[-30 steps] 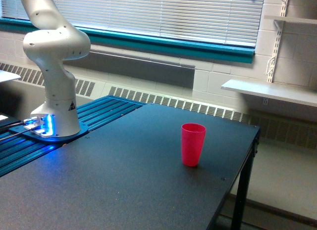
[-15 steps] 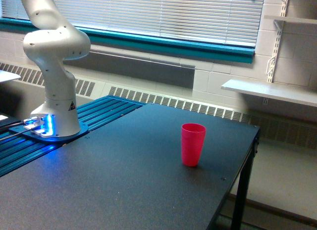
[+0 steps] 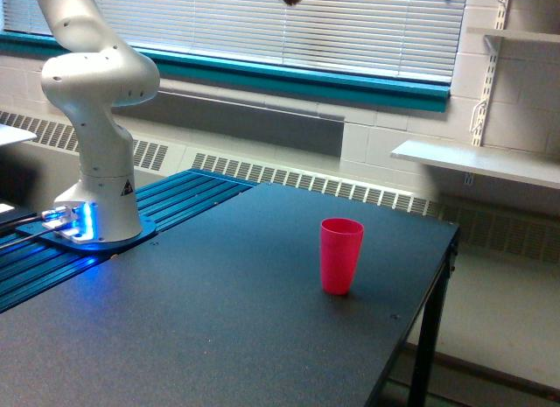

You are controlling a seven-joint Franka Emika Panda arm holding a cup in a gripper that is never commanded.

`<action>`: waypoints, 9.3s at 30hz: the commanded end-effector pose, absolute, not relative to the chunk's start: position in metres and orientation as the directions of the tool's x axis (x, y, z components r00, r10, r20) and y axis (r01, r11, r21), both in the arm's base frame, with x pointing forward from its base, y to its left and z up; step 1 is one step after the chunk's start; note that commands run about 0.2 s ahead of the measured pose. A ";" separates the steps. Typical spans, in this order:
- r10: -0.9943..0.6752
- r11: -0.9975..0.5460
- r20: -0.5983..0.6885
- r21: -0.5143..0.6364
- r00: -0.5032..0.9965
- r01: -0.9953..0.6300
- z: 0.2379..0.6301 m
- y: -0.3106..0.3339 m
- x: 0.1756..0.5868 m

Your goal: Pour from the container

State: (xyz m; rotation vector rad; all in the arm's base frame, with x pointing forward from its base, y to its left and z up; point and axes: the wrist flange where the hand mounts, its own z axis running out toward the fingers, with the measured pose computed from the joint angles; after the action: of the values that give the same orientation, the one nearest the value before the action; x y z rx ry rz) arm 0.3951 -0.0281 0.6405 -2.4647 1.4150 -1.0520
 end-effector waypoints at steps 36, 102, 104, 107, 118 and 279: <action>-0.785 -0.608 0.369 -0.307 0.498 -0.732 0.533 -0.011 0.439; -0.828 -0.515 0.329 -0.128 0.453 -0.848 0.449 0.073 0.432; -0.807 -0.547 0.343 -0.124 0.481 -0.828 0.448 0.069 0.433; -0.807 -0.552 0.324 -0.118 0.493 -0.826 0.445 0.054 0.435; -0.799 -0.565 0.314 -0.103 0.512 -0.819 0.437 0.020 0.438; -0.714 -0.597 0.274 0.243 0.645 -0.765 0.330 0.090 0.464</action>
State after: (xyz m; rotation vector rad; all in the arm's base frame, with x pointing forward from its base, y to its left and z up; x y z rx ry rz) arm 0.4622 0.0869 0.3308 -3.1547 1.4395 -0.2516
